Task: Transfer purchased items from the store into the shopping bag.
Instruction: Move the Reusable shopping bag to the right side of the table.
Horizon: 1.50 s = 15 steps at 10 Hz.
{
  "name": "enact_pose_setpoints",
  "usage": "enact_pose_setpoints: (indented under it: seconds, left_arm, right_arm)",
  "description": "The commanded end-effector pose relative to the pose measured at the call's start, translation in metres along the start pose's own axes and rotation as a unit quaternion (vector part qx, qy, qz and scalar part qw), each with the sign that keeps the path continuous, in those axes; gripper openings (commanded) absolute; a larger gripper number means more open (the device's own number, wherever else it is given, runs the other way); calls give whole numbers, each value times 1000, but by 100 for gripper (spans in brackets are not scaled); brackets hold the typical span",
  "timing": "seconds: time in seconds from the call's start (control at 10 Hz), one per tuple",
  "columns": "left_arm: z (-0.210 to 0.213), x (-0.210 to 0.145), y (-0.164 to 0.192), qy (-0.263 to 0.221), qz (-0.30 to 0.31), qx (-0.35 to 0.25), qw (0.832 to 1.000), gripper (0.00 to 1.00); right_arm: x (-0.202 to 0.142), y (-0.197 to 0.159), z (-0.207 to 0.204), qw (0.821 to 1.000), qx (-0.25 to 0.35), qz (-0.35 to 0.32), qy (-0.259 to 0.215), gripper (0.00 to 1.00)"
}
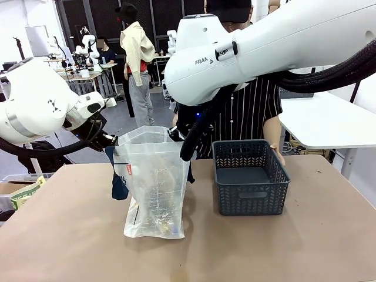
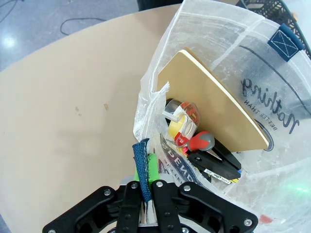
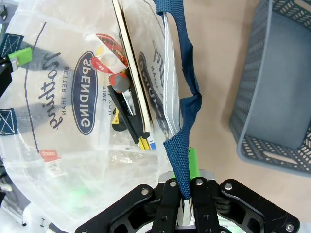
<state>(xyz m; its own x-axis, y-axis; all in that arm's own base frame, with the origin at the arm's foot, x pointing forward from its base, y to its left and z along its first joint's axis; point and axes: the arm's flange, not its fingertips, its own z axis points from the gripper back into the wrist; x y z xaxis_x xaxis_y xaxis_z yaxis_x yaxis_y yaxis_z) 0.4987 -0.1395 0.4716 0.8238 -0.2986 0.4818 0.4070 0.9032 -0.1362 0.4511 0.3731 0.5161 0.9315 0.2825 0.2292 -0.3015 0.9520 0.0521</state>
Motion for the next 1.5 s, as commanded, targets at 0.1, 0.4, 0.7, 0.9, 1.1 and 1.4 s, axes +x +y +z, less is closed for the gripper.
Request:
enact_pose_setpoints:
  seconds: [0.1,0.4,0.7,0.9,1.1,1.4]
  left_arm:
    - [1,3,2,3,1,0,1000,0]
    - [1,3,2,3,1,0,1000,0]
    - [1,3,2,3,1,0,1000,0]
    - [1,3,2,3,1,0,1000,0]
    - [0,0,0,0,0,0,1000,0]
    - [-12,3,-7,-35,11,-94,995,0]
  right_arm:
    - [0,-1,2,1000,-1,-1,-2,0]
    - [0,-1,2,1000,-1,-1,-2,0]
    - [0,-1,2,1000,-1,-1,-2,0]
    - [0,-1,2,1000,-1,-1,-2,0]
    - [0,0,0,1000,0,0,0,0]
    - [10,22,7,999,11,26,-15,0]
